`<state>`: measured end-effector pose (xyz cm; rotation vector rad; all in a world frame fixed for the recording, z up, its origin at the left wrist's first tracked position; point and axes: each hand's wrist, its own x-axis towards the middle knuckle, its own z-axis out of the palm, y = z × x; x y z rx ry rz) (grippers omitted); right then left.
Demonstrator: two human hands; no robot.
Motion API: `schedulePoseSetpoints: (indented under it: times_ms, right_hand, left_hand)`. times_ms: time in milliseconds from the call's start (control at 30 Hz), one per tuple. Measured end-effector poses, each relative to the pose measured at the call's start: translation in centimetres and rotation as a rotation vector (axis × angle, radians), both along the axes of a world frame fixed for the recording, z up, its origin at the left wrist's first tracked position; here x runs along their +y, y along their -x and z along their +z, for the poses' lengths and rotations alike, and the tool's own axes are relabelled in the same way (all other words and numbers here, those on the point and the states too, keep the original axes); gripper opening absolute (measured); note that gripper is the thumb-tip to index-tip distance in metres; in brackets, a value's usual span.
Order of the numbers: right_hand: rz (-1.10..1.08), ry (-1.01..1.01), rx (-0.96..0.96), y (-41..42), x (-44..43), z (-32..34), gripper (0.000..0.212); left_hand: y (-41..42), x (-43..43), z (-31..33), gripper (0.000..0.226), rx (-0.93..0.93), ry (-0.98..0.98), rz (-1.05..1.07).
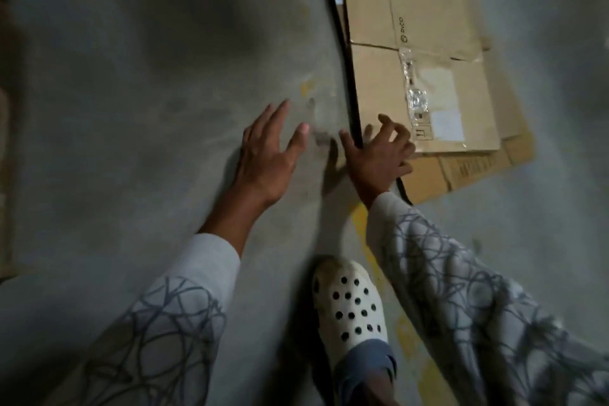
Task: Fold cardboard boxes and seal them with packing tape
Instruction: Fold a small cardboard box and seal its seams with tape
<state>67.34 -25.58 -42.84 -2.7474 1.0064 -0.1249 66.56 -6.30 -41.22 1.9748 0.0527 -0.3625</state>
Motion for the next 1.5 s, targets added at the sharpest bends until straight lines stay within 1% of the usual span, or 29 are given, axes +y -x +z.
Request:
schedulePoseSetpoints:
  times_ms: [33,100,233,300,333,400,500,567,633,733,833,900,933,1000,1100,1133,1200,1267,1333,1400,1500]
  right_hand:
    - [0.058,0.023,0.075,0.2,-1.5,-0.1,0.080]
    - [0.171,0.089,0.152,0.4,-3.9,-0.2,0.078]
    - [0.337,0.179,0.167,0.8,-5.1,0.3,0.054]
    - [0.382,0.207,0.169,0.3,-4.3,1.8,0.035]
    - [0.392,0.194,0.191,0.2,-3.8,3.1,0.029]
    - [0.441,0.115,0.215,0.0,-2.3,6.5,0.027]
    - [0.490,-0.069,0.167,1.2,2.2,13.2,0.028]
    - [0.473,-0.211,0.103,4.0,6.1,18.2,0.030]
    - [0.475,-0.330,0.061,7.9,10.0,22.5,0.031]
    - [0.543,-0.442,-0.001,15.7,14.0,28.9,0.032]
    - [0.619,-0.514,-0.133,25.0,15.7,32.9,0.026]
    - [0.659,-0.499,-0.219,31.0,16.3,34.0,0.023]
    - [0.683,-0.498,-0.252,33.5,16.6,34.4,0.024]
    - [0.713,-0.533,-0.247,37.9,17.6,34.8,0.024]
    - [0.771,-0.585,-0.236,43.6,18.7,35.2,0.009]
    - [0.788,-0.591,-0.206,45.5,18.9,35.1,0.010]
    - [0.777,-0.612,-0.165,48.4,18.8,35.0,0.021]
    - [0.737,-0.641,-0.083,49.3,18.4,35.4,0.030]
    - [0.733,-0.663,0.001,49.2,18.0,35.6,0.033]
    - [0.729,-0.681,0.058,49.1,17.7,35.7,0.036]
    - [0.682,-0.762,0.085,49.4,17.2,35.9,0.035]
  left_hand:
    - [0.4,-0.6,0.2,0.064,-0.019,0.018,0.010]
    - [1.1,-1.3,0.7,0.060,-0.035,0.035,0.021]
    - [2.7,-1.6,0.5,0.057,0.025,0.041,0.048]
    - [3.3,-1.7,1.1,0.055,0.116,0.143,0.121]
    - [4.0,-2.0,2.0,0.051,0.171,0.232,0.181]
    - [5.8,-2.8,4.4,0.042,0.281,0.364,0.318]
    - [10.2,-2.9,9.3,0.034,0.400,0.365,0.391]
    - [13.4,-1.9,13.9,0.028,0.449,0.360,0.439]
    - [16.2,-0.2,18.5,0.027,0.460,0.372,0.528]
    - [21.3,3.1,26.4,0.041,0.401,0.350,0.610]
    - [27.2,6.2,33.0,0.045,0.357,0.329,0.557]
    - [31.4,7.6,35.7,0.044,0.386,0.340,0.490]
    - [33.6,7.9,36.5,0.043,0.403,0.356,0.470]
    - [37.8,8.0,36.4,0.045,0.414,0.406,0.499]
    - [42.7,7.6,35.1,0.043,0.357,0.487,0.630]
    - [43.8,7.5,34.7,0.039,0.358,0.503,0.677]
    - [45.5,7.7,34.8,0.035,0.386,0.536,0.751]
    - [46.6,8.1,35.3,0.036,0.414,0.590,0.797]
    - [47.5,8.3,35.9,0.034,0.424,0.611,0.808]
    - [48.0,8.0,36.5,0.032,0.425,0.588,0.789]
    - [48.5,7.2,36.8,0.020,0.403,0.566,0.865]
